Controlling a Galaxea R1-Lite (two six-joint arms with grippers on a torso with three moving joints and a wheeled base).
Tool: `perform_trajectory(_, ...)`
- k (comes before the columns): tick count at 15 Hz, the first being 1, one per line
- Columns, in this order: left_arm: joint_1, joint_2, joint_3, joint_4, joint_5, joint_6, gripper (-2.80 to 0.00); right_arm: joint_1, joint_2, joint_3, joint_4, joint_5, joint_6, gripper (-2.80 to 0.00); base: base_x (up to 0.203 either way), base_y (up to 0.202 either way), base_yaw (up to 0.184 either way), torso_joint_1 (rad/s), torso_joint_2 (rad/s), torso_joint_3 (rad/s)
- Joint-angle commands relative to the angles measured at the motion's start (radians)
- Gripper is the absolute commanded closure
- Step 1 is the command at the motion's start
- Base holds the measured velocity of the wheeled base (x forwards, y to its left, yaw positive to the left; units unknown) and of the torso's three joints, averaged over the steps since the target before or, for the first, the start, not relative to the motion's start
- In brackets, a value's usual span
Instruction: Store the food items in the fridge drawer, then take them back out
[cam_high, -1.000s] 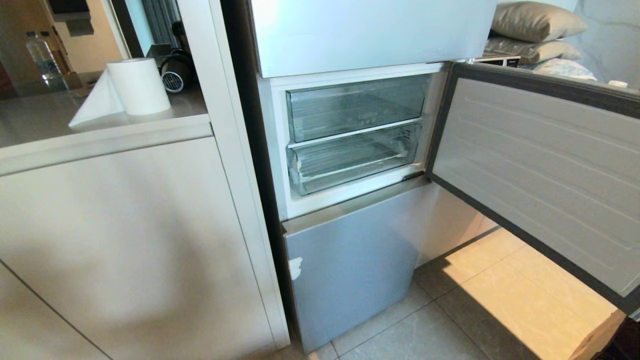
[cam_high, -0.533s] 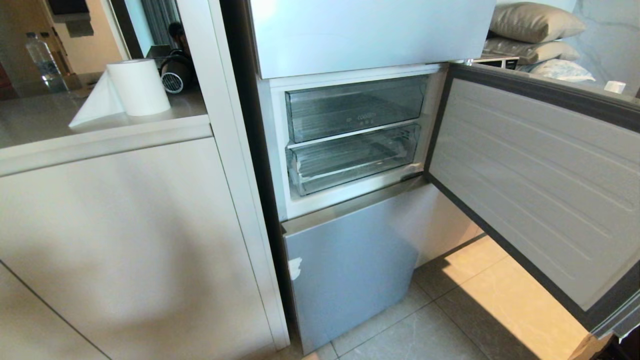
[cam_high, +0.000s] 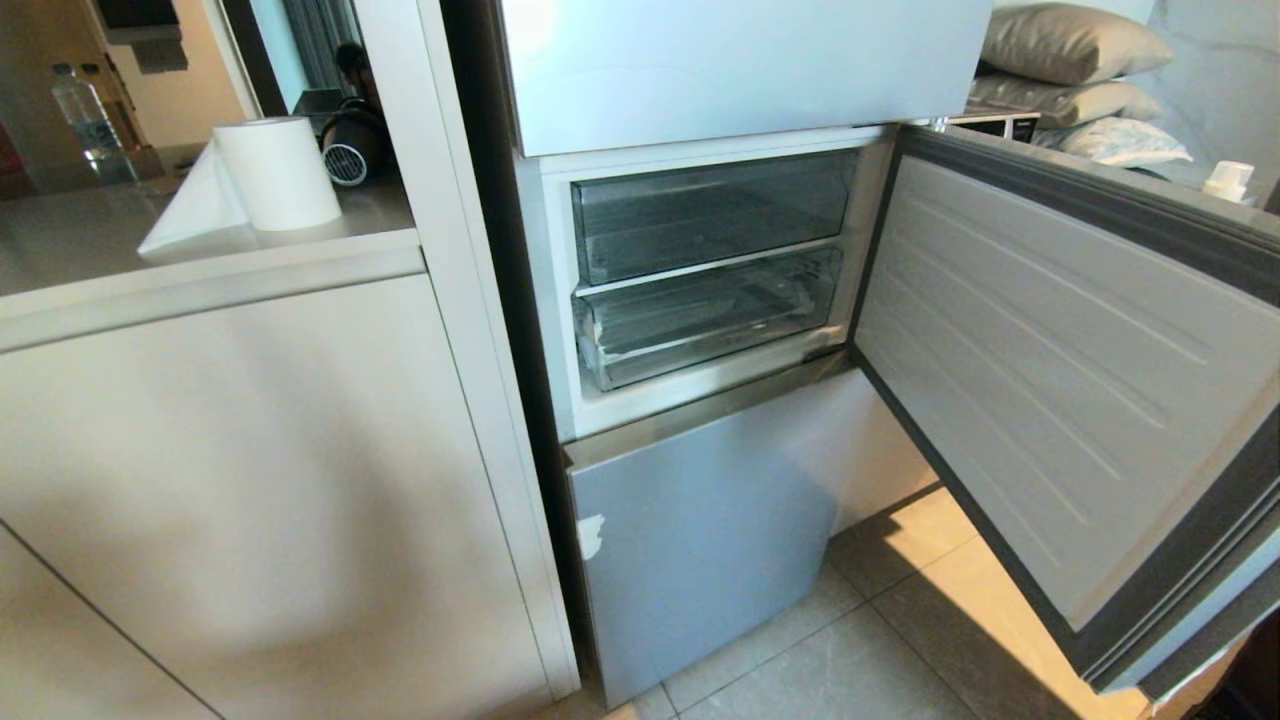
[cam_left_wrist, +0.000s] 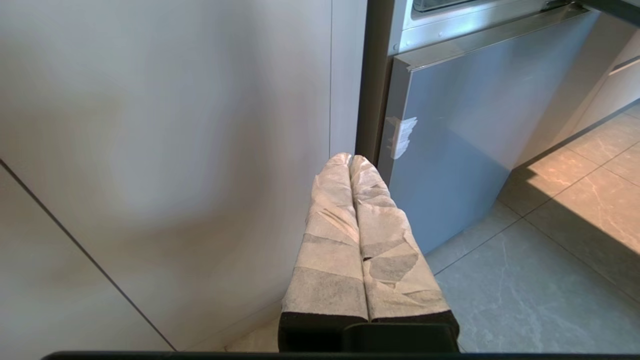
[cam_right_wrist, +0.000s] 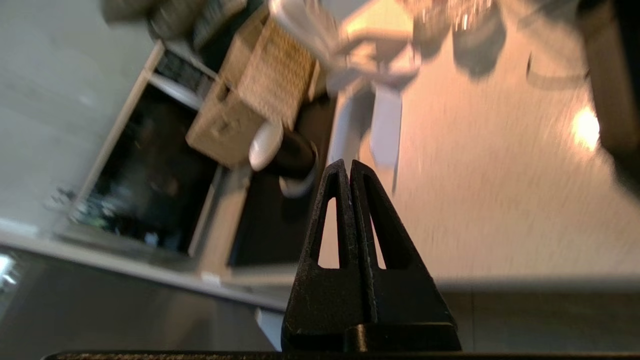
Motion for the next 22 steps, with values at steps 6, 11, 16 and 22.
perform_trajectory(6, 0.000, 0.001, 0.002, 0.000, 0.000, 0.000, 0.00, 0.402, -0.037, 0.141, -0.014, -0.093, 0.023, 0.00, 0.000, 0.000, 0.000, 0.000, 0.00, 0.000)
perform_trajectory(11, 0.000, 0.001, 0.002, -0.001, 0.000, 0.000, 0.00, 0.675, -0.082, 0.149, -0.025, -0.092, 0.102, 0.00, 0.000, 0.000, 0.000, 0.000, 0.00, 0.000)
perform_trajectory(16, 0.000, 0.001, 0.002, -0.001, 0.000, 0.000, 0.00, 0.976, -0.037, 0.122, -0.140, -0.089, 0.152, 0.00, 0.000, 0.000, 0.000, 0.000, 0.00, 0.000)
perform_trajectory(22, 0.000, 0.001, 0.002, 0.000, 0.000, 0.000, 0.00, 1.212, 0.396, -0.317, -0.126, -0.082, 0.108, 0.00, 0.000, 0.000, 0.000, 0.000, 0.00, 0.000)
